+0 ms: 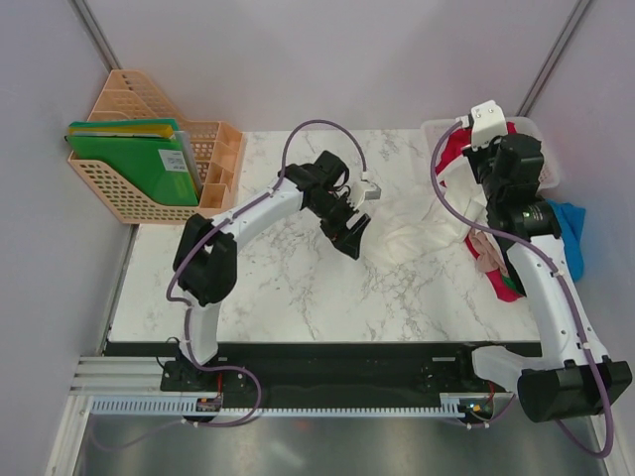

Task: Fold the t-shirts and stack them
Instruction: Flatten out the tshirt

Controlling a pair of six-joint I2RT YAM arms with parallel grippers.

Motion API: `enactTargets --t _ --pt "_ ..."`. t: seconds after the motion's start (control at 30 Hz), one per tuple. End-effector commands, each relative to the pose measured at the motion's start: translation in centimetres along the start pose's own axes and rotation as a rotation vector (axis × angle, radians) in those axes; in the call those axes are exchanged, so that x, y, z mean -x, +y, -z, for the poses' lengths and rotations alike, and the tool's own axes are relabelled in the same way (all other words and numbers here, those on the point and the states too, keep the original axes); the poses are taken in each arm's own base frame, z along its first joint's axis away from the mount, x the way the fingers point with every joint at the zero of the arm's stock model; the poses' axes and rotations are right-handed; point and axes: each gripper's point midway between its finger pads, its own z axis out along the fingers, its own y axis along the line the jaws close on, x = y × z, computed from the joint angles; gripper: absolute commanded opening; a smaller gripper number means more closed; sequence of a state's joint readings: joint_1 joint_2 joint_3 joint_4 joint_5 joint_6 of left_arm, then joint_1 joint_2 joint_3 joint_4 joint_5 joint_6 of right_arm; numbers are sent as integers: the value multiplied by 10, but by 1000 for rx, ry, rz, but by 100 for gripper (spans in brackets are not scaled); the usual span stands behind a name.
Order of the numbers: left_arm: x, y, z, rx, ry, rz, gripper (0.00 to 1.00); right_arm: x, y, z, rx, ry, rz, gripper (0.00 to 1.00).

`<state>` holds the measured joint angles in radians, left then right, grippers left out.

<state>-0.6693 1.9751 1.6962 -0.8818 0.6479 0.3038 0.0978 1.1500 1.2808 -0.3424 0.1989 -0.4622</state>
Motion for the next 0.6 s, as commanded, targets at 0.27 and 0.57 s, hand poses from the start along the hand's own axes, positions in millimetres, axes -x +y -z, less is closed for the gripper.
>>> enactTargets --t 0.27,0.57 --pt "53 18 -60 124 1 -10 87 -7 19 -13 40 -38 -68 0" --pt "75 62 -95 245 -17 2 85 -18 25 -11 54 -33 -58 0"
